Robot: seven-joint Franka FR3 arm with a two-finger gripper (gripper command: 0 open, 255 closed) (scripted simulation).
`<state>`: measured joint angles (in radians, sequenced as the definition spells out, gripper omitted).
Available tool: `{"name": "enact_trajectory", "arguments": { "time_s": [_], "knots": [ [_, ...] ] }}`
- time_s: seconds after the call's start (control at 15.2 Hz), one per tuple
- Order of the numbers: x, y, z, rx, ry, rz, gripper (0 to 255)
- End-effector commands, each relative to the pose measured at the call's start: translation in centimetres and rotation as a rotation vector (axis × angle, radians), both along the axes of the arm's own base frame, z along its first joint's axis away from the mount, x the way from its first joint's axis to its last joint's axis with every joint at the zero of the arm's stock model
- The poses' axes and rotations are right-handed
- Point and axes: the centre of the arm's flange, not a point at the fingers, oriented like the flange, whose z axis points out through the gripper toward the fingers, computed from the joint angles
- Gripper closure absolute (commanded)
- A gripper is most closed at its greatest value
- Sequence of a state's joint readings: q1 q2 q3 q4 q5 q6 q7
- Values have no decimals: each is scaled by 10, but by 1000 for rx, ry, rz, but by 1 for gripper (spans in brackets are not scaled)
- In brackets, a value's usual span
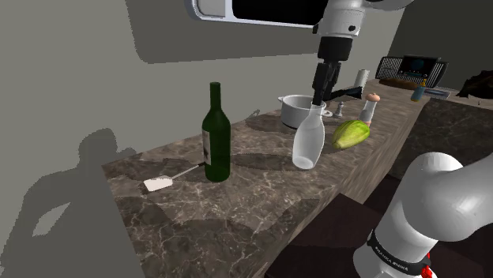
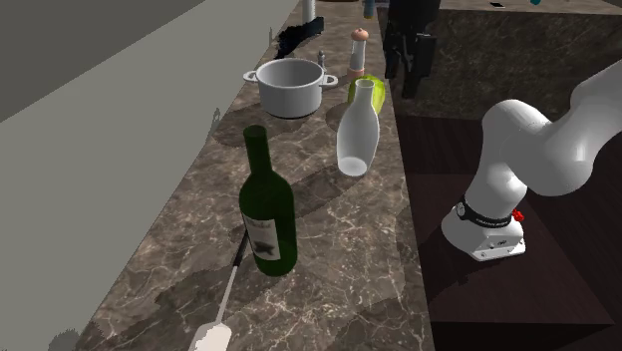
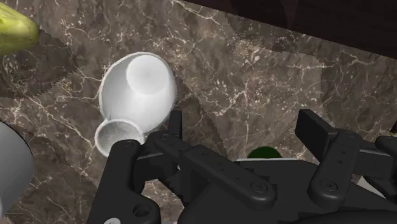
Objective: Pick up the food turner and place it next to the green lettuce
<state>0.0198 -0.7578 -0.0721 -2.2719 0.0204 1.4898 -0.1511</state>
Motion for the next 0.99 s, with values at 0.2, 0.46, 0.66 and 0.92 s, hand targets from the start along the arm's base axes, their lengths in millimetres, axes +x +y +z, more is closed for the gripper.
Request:
{"name": "enact_trajectory", "arguments": {
  "time_s": [0.2,0.46,0.66,0.92],
  "knots": [
    [36,5,-18,-8,-1,106,0],
    [83,16,-43,-18,-3,248,0],
    [116,29,-61,-25,-4,354,0],
    [159,52,-85,-35,-6,495,0]
  ]
}}
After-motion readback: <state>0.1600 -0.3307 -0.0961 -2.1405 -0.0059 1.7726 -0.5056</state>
